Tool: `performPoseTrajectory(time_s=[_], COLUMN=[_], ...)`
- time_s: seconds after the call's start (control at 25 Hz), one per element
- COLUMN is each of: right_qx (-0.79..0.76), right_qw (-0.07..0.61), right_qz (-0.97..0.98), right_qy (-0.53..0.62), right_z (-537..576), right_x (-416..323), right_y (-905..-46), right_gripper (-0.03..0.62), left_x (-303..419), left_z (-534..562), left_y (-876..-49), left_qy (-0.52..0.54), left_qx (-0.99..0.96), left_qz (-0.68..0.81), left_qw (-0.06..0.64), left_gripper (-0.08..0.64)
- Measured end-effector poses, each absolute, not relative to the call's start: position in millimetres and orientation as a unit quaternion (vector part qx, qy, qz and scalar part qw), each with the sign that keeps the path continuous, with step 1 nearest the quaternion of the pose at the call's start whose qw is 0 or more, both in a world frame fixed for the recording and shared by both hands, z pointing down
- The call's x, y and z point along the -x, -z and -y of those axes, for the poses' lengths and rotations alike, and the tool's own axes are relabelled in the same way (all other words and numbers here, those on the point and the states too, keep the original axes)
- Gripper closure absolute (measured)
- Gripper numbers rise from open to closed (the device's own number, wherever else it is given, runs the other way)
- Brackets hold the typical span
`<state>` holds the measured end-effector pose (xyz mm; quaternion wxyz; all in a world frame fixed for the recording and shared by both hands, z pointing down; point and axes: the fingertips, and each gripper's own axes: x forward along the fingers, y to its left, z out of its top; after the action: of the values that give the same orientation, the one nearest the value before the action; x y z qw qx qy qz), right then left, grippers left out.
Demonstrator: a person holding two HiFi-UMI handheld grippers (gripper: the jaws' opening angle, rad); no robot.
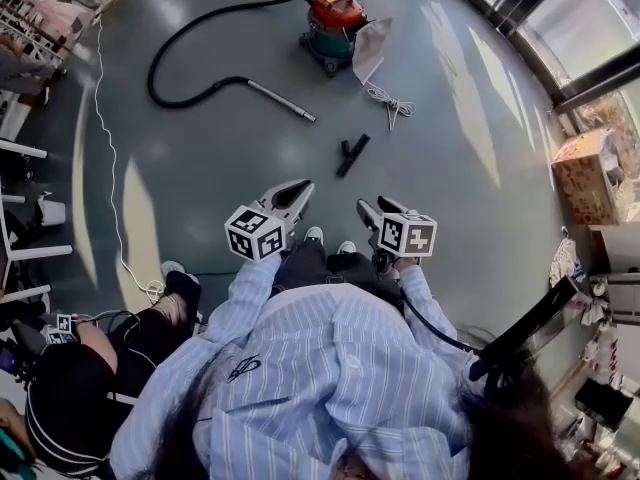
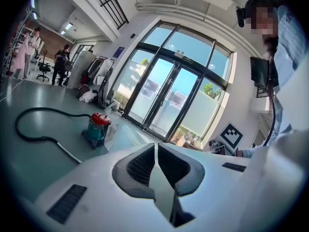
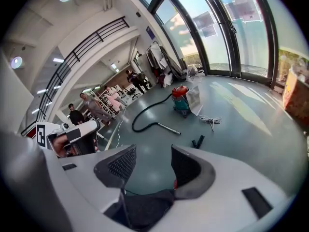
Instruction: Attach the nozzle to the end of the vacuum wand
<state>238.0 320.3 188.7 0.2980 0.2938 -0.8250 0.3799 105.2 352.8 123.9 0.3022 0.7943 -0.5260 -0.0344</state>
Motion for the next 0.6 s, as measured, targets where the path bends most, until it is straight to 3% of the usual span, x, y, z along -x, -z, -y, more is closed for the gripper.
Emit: performPoseTrajectory(time_s=[0.6], right_qx=[-0.274], right_qw=[0.278], right_qz=[0.825], right_qy=[-0.408], right_z=[-301.9], right_x=[-271.9], right_y=[-196.8], right_gripper=[0.359], left_x=[-146.4], left_z=[-343.5], left_y=[-124.1], left_qy=[0.018], left_qx=[-0.79], left_qz=[0.54], left_qw=[0.29], left_gripper=[0.554])
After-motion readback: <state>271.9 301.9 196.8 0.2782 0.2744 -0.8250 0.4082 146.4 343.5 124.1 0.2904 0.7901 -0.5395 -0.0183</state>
